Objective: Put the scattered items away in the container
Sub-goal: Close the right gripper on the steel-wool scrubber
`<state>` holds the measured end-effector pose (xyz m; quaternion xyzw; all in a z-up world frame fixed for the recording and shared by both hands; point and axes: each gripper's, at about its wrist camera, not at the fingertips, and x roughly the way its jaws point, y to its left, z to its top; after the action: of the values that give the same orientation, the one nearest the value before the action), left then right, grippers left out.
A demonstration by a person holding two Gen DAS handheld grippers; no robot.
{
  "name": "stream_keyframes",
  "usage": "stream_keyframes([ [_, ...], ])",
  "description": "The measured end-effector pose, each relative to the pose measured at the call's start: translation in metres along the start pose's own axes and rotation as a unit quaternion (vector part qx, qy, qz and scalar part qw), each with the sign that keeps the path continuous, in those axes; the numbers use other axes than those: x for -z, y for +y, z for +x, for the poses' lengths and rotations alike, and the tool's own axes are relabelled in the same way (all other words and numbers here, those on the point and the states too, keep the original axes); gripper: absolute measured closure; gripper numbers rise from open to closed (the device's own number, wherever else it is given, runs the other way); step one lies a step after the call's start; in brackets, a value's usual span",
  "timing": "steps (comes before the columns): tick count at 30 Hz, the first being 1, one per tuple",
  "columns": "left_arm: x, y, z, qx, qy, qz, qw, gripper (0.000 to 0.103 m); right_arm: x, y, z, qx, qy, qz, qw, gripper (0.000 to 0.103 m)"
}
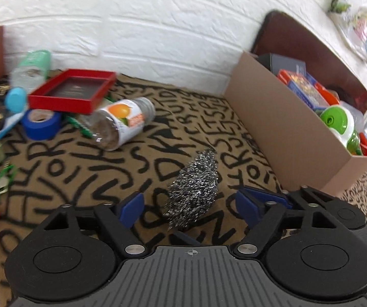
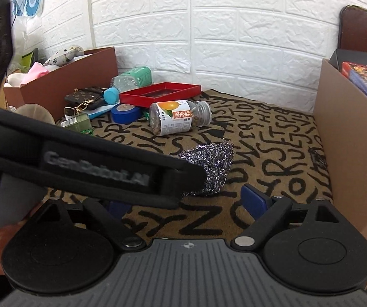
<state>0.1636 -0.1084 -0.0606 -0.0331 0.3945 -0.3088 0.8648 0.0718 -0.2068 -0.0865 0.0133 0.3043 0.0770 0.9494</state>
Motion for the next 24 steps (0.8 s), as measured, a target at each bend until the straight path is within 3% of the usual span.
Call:
stream_keyframes([
  [3,-0.005,-0.001,0.011,0.001,0.016,0.012,0.9998,0.020,-0.002,-0.004,0.008,-0.004,0.002,0.004,1.000,0.016],
  [6,-0.007,0.001,0.021,0.010,0.033,0.009,0.9994,0.032,-0.004,-0.007,0.015,-0.007,0.008,0.006,1.000,0.022],
  [7,-0.006,0.003,0.023,0.011,0.038,0.004,0.9992,0.039,-0.004,-0.008,0.017,-0.011,0.011,0.008,1.000,0.028],
  [9,-0.004,0.005,0.023,0.012,0.035,0.000,0.9993,0.043,-0.004,-0.009,0.021,-0.021,0.016,0.010,1.000,0.038],
  [10,-0.003,0.005,0.021,0.012,0.034,-0.001,0.9994,0.049,-0.004,-0.008,0.021,-0.024,0.016,0.010,1.000,0.038],
  [14,0.003,0.009,0.010,-0.001,0.031,-0.009,0.9995,0.057,-0.005,-0.005,0.020,-0.038,0.015,0.006,0.999,0.044],
  [18,0.019,0.021,-0.012,-0.016,0.027,-0.053,0.9981,0.056,-0.006,0.004,0.015,-0.077,0.020,0.003,0.997,0.046],
  [20,0.029,0.027,-0.026,-0.026,0.025,-0.071,0.9968,0.046,-0.005,0.013,0.013,-0.102,0.028,-0.005,0.994,0.046],
  [24,0.046,0.038,-0.048,-0.031,0.024,-0.107,0.9935,0.043,-0.003,0.036,0.006,-0.137,0.038,-0.046,0.989,0.046],
])
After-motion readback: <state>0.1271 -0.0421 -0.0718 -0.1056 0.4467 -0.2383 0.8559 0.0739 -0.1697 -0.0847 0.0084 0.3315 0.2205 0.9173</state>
